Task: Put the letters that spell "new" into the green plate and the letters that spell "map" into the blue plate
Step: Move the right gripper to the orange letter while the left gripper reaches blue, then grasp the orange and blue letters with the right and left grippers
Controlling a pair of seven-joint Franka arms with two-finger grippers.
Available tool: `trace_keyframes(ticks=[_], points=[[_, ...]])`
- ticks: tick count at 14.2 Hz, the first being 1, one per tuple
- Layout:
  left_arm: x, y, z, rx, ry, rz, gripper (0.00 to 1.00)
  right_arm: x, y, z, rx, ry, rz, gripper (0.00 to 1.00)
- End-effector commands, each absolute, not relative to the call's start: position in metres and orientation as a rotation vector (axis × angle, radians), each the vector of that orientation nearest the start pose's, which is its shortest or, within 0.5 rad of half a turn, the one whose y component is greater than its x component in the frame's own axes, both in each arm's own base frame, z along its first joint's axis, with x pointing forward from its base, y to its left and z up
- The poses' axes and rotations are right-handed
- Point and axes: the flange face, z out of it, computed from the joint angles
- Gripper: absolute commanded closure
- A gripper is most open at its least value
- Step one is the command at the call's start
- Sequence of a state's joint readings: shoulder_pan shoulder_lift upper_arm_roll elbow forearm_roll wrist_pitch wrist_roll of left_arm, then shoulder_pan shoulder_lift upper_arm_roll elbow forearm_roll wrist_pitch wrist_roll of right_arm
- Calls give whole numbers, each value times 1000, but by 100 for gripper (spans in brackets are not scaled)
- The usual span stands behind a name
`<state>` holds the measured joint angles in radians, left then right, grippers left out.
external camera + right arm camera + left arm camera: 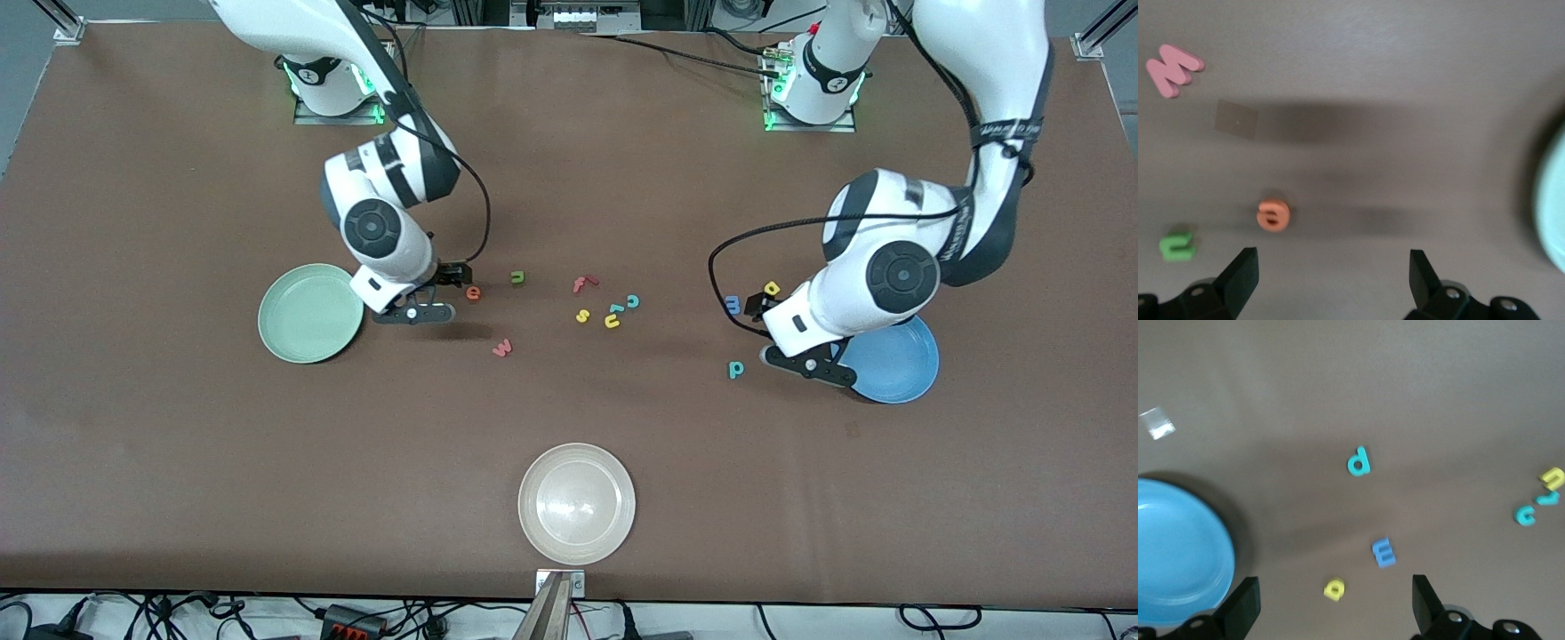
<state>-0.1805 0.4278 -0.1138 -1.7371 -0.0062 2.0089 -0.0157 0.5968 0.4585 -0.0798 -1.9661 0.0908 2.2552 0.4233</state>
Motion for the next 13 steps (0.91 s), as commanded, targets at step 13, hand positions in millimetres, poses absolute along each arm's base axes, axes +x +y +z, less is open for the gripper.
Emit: trace_keyframes(ticks=[13], points=[[494,-221,170,-3177,128,171,14,507,345,187,-3123,180,217,34]])
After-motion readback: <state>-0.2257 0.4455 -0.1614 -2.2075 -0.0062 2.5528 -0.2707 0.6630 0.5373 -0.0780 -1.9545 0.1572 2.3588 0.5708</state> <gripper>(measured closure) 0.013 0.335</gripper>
